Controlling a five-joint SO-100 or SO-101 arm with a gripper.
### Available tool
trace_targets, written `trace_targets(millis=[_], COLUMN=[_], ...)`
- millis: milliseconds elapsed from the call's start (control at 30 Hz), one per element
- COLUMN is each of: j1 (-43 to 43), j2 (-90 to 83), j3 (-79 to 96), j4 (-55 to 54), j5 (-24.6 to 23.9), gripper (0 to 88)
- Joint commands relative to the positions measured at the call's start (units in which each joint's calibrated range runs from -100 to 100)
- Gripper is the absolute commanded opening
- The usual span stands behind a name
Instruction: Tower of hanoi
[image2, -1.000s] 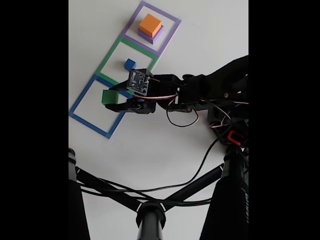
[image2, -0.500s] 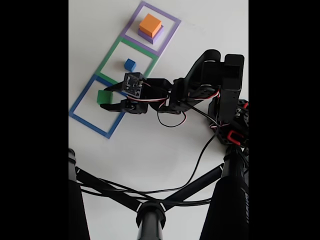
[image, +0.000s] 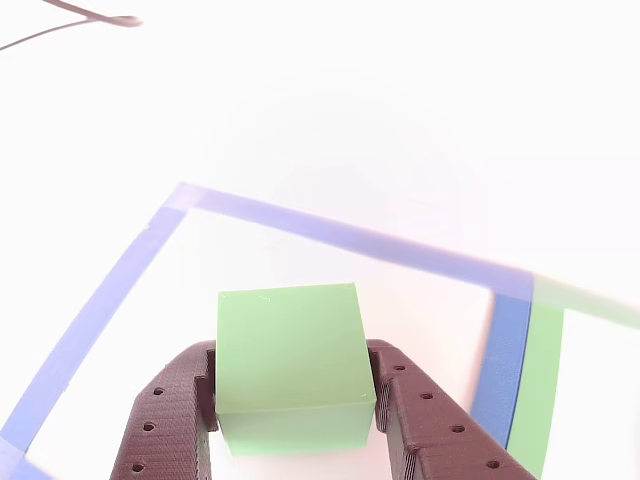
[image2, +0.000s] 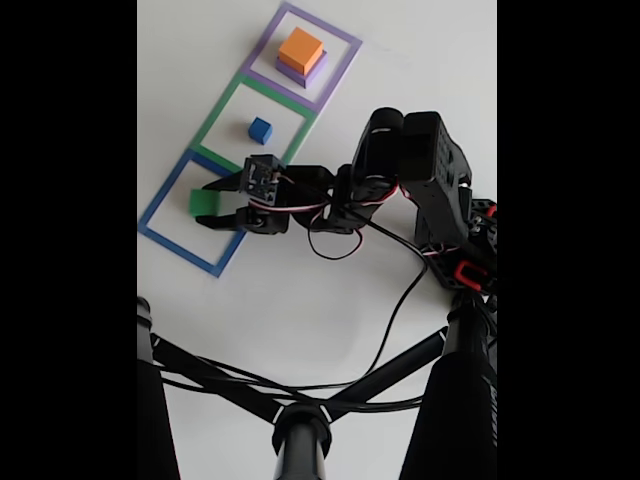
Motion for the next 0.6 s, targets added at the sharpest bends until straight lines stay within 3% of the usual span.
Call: trace_targets(millis=[0, 567], j1=[-0.35, -0.26], j2=[-0.34, -6.71], j3=[-1.15, 0.39], j4=[-1.87, -0.49], j5=[0.0, 0.0], gripper=[11.9, 22.4])
